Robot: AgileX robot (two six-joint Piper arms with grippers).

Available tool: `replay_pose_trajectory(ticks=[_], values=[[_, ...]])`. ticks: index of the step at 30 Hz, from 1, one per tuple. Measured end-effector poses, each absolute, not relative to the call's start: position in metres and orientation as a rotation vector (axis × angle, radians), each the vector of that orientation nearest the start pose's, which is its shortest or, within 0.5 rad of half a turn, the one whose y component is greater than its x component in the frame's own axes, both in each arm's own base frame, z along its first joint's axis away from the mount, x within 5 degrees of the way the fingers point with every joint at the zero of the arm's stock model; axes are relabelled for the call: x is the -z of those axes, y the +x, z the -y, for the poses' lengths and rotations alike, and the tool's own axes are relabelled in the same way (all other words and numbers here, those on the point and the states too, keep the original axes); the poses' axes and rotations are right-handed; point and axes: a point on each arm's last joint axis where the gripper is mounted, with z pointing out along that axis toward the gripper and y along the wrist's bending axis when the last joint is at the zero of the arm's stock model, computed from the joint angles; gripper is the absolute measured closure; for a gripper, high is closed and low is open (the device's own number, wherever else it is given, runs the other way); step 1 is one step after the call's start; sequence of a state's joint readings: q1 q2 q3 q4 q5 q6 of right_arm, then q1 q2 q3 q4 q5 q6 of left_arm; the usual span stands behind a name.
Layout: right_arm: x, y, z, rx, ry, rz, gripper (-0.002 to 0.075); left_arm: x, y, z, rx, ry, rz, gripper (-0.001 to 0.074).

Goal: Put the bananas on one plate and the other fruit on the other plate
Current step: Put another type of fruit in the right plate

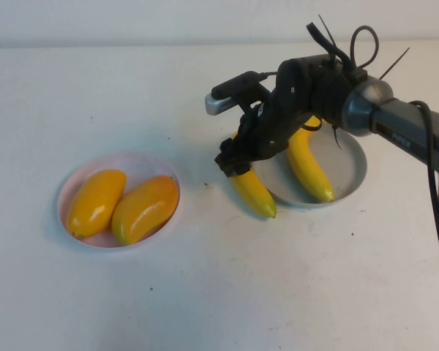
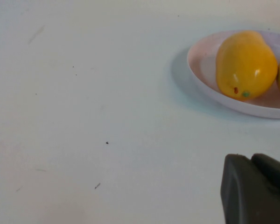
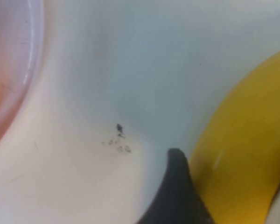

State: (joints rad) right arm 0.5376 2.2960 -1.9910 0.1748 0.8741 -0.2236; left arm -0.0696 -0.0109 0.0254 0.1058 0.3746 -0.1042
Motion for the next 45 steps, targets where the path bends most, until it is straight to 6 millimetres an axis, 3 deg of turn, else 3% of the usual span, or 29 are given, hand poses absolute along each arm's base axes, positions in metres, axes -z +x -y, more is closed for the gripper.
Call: replay_pose_trajectory(ticks=[6, 15, 27, 38, 45], values=[[-0.198, 0.428, -0.274, -0.368, -0.879, -2.537, 0.0281, -0.172, 0.053, 0.000, 0.016, 0.033, -1.870, 0.0737], [-0.222, 0.425, -0.275, -0.384, -0.920, -2.568, 0.0282, -0.172, 0.053, 0.000, 0.016, 0.033, -1.870, 0.0737], [-0.201, 0.423, -0.277, -0.372, -0.960, -2.659, 0.0267, -0.172, 0.053, 0.000, 0.016, 0.033, -1.870, 0.0737], [-0.202, 0.416, -0.284, -0.418, -0.973, -2.674, 0.0267, -0.172, 0.053, 0.000, 0.016, 0.033, -1.870, 0.0737], [-0.219, 0.415, -0.285, -0.428, -1.004, -2.682, 0.0267, -0.172, 0.053, 0.000, 0.016, 0.033, -1.870, 0.0737]])
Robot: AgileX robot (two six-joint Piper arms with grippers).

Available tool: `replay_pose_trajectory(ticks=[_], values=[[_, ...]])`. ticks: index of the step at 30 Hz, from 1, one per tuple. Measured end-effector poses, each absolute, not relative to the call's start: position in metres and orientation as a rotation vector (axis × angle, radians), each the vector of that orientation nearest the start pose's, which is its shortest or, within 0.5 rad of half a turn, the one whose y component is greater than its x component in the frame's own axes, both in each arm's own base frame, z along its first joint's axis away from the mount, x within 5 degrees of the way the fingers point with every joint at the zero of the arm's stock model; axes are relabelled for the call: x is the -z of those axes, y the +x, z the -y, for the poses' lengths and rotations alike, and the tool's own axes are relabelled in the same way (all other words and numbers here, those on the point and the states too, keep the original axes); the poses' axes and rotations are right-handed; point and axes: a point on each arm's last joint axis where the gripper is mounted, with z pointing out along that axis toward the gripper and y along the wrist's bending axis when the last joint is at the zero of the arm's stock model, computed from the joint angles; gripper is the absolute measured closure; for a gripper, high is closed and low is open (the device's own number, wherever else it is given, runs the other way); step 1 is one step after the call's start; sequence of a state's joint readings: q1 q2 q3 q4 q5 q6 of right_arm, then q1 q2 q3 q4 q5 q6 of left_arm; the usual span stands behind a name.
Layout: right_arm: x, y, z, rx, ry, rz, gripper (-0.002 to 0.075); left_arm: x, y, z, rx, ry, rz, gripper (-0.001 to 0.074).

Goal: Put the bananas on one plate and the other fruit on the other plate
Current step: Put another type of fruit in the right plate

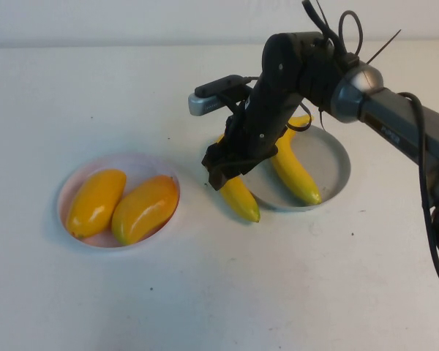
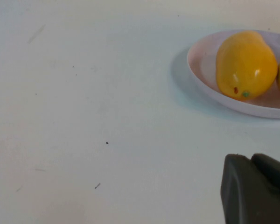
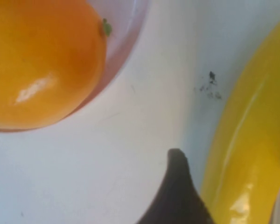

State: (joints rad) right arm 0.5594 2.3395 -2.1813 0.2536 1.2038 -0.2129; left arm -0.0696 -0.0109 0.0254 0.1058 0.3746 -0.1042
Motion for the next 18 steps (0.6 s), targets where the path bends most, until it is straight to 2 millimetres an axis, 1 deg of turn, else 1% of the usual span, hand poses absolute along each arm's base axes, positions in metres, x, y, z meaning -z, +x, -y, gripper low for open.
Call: replay_pose_trajectory(ticks=[3, 9, 18], values=[[-0.221, 0.414, -0.285, -0.436, -1.009, -2.687, 0.0267, -0.172, 0.053, 0.000, 0.016, 0.033, -1.870, 0.0737], [-0.207, 0.413, -0.289, -0.432, -1.021, -2.720, 0.0267, -0.172, 0.053, 0.000, 0.016, 0.033, -1.870, 0.0737], [-0.200, 0.412, -0.294, -0.432, -1.039, -2.729, 0.0267, -0.172, 0.053, 0.000, 0.016, 0.033, -1.870, 0.0737]])
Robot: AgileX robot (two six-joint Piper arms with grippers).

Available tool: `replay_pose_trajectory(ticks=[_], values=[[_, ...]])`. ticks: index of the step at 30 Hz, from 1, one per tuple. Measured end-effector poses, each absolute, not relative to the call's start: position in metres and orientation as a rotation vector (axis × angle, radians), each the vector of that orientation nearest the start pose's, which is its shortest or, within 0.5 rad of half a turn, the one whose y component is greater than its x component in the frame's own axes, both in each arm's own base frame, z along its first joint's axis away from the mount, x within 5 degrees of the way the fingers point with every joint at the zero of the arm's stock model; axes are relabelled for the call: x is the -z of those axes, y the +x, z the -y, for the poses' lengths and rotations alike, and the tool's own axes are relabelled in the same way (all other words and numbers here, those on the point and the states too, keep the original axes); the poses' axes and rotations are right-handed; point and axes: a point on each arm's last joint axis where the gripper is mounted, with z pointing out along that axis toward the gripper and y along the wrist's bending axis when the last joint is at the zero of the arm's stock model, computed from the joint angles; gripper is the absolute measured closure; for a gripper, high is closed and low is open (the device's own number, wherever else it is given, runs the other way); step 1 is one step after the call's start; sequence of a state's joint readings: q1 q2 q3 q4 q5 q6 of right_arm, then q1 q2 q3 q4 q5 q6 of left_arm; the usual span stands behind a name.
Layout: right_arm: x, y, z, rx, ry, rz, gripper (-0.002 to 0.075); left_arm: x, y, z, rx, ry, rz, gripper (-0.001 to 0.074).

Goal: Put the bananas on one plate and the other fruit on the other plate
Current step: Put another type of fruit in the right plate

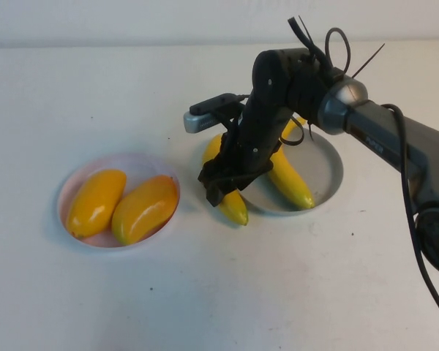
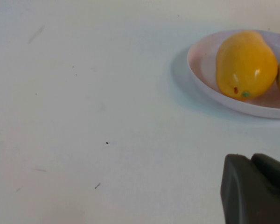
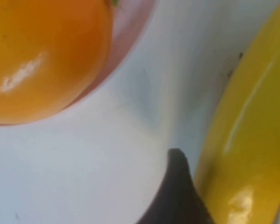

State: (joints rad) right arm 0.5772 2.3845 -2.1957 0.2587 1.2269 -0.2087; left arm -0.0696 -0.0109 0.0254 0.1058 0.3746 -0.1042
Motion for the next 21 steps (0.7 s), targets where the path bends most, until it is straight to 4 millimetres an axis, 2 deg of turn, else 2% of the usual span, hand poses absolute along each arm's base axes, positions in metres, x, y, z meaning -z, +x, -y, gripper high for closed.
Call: replay_pose_trajectory(ticks=[4, 12, 21], values=[[-0.200, 0.409, -0.298, -0.438, -1.052, -2.727, 0.0267, -0.172, 0.053, 0.000, 0.016, 0.033, -1.870, 0.0737], [-0.219, 0.412, -0.303, -0.461, -0.991, -2.682, 0.0267, -0.172, 0.053, 0.000, 0.016, 0.033, -1.870, 0.0737], [-0.218, 0.422, -0.290, -0.364, -0.949, -2.695, 0.0267, -0.172, 0.053, 0.000, 0.016, 0.033, -1.870, 0.0737]])
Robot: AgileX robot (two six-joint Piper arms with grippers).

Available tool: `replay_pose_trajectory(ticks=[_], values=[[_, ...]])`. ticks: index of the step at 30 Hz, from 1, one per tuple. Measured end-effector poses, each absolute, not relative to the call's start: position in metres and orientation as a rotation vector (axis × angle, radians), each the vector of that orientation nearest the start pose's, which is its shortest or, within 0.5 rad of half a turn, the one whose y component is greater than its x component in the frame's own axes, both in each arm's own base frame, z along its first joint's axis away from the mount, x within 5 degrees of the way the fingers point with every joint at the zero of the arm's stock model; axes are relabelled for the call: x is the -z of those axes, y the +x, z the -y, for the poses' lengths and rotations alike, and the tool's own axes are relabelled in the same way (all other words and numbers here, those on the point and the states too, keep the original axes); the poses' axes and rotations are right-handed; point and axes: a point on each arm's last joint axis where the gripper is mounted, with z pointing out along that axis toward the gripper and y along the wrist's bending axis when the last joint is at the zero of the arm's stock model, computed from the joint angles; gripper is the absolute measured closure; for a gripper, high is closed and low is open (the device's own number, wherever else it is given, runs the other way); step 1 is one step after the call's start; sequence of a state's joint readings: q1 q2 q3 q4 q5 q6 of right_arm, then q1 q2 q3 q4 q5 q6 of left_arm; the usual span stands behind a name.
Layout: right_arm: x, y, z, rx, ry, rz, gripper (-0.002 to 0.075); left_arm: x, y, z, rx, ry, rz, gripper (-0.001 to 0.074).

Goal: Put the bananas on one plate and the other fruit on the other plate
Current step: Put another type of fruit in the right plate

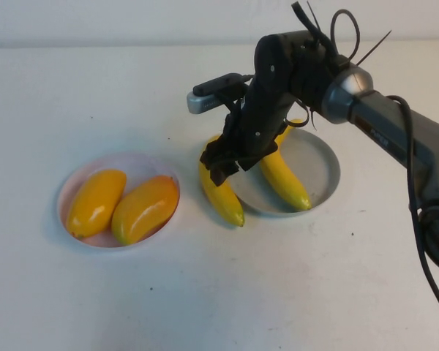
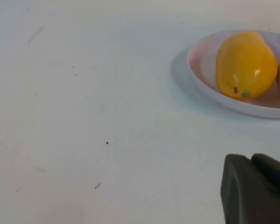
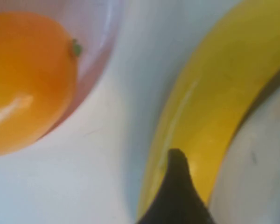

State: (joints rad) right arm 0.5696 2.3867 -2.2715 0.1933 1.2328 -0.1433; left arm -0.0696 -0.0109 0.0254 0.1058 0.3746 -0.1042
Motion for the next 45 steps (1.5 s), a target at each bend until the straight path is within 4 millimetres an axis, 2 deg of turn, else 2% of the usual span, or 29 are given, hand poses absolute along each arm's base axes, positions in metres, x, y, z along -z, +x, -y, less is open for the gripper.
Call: replay_pose_trajectory(ticks=[5, 9, 12, 20, 26, 33, 41, 45], values=[[-0.218, 0.432, -0.274, -0.343, -0.888, -2.713, 0.0279, -0.172, 0.053, 0.000, 0.016, 0.033, -1.870, 0.0737], [-0.222, 0.445, -0.250, -0.264, -0.711, -2.754, 0.0312, -0.172, 0.053, 0.000, 0.016, 0.033, -1.870, 0.0737], [-0.223, 0.451, -0.238, -0.214, -0.658, -2.761, 0.0325, -0.172, 0.053, 0.000, 0.016, 0.033, -1.870, 0.0737], [-0.208, 0.455, -0.237, -0.195, -0.647, -2.793, 0.0331, -0.172, 0.053, 0.000, 0.016, 0.033, -1.870, 0.0737], [-0.190, 0.454, -0.243, -0.276, -0.636, -2.839, 0.0333, -0.172, 0.053, 0.000, 0.016, 0.033, -1.870, 0.0737], [-0.188, 0.456, -0.243, -0.284, -0.631, -2.843, 0.0333, -0.172, 0.053, 0.000, 0.016, 0.033, -1.870, 0.0737], [-0.187, 0.465, -0.227, -0.247, -0.588, -2.840, 0.0334, -0.172, 0.053, 0.000, 0.016, 0.033, -1.870, 0.0737], [-0.188, 0.466, -0.225, -0.247, -0.582, -2.838, 0.0335, -0.172, 0.053, 0.000, 0.016, 0.033, -1.870, 0.0737]])
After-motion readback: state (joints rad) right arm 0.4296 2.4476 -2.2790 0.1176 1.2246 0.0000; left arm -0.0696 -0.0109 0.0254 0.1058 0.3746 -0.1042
